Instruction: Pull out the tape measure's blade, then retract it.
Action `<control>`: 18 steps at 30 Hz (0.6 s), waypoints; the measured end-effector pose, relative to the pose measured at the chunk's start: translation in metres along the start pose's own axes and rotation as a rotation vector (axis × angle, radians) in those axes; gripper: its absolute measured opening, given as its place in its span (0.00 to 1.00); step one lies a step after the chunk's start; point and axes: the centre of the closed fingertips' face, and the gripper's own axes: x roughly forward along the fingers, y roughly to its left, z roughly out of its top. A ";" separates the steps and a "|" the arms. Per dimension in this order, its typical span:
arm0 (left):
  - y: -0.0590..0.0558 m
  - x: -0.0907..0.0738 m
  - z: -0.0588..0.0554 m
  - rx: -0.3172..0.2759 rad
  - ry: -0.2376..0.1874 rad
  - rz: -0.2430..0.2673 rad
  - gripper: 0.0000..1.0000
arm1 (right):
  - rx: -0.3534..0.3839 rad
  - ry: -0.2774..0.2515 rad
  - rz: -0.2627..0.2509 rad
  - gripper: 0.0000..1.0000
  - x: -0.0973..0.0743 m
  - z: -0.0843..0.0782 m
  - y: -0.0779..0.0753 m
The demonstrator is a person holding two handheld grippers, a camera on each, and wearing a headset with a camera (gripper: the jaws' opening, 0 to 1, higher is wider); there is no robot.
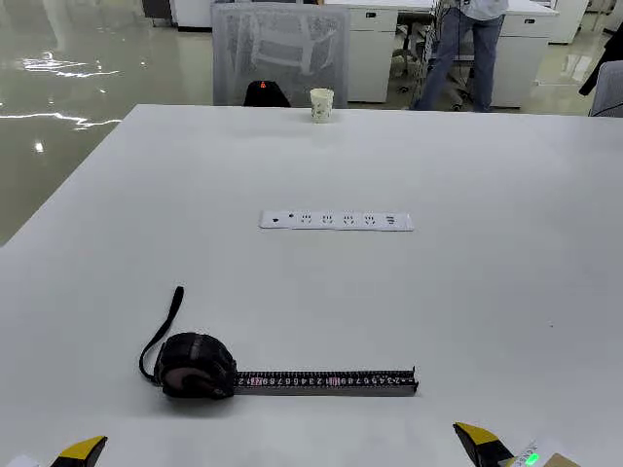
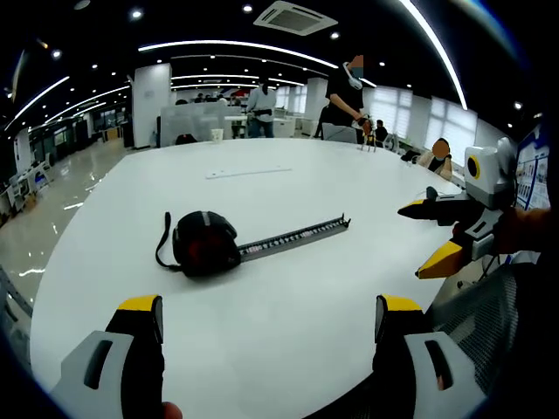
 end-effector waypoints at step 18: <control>-0.006 -0.002 0.005 -0.009 -0.010 0.004 0.99 | 0.023 -0.006 -0.027 0.99 -0.003 0.002 0.000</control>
